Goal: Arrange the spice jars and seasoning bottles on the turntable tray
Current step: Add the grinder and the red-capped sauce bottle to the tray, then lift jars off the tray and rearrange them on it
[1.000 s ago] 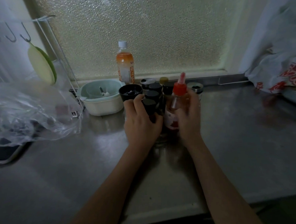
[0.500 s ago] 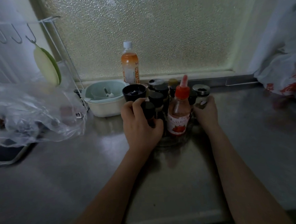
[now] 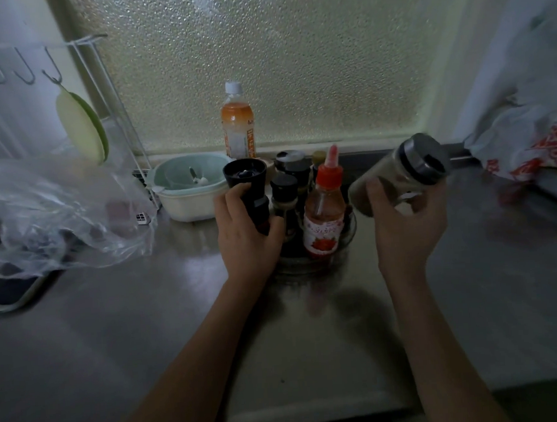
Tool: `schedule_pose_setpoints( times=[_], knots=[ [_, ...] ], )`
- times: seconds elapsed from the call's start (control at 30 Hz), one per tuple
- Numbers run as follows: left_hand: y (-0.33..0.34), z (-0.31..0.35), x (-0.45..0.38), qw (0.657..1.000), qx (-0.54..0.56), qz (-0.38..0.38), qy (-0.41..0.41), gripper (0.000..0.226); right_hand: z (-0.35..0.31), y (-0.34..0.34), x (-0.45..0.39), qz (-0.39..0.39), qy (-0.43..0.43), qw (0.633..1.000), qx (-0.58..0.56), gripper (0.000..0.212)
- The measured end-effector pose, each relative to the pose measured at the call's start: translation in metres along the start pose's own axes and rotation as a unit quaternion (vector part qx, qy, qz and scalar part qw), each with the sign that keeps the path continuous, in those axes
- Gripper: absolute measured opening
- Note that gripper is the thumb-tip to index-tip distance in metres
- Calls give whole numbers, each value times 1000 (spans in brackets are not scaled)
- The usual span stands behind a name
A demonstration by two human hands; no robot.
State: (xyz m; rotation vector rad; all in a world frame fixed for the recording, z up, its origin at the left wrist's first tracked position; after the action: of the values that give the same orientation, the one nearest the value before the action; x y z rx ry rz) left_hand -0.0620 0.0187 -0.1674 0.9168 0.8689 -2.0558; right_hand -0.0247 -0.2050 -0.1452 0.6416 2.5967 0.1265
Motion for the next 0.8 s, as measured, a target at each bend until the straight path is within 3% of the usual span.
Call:
schedule_pose_setpoints(
  times=[0.13, 0.27, 0.4, 0.6, 0.8],
  knots=[
    [-2, -2, -1, 1000, 1, -6, 12, 52, -13, 3, 38, -58, 8, 998, -17, 58],
    [-3, -1, 0, 999, 35, -14, 9, 52, -19, 23, 67, -127, -25, 989, 76, 47],
    [-7, -3, 0, 998, 65, 5, 3, 46, -9, 46, 82, -192, -28, 973, 121, 59],
    [-7, -10, -2, 998, 60, 10, -3, 43, 8, 62, 90, -188, 12, 966, 178, 74],
    [-6, -7, -2, 995, 94, 3, 18, 44, 18, 63, 91, -216, 16, 960, 177, 55]
  ],
)
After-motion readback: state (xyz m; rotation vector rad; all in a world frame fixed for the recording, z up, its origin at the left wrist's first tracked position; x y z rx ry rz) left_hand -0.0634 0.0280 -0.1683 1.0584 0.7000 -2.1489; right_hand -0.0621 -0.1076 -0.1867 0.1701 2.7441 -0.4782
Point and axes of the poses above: each hand's wrist, its own x-axis away from the middle knuckle, its own y-axis out of the palm, z = x × y, the point moved 6 cm from there along -x, towards the middle knuckle, and after that the axes turned 9 degrees about y, right-handed, at the moved point
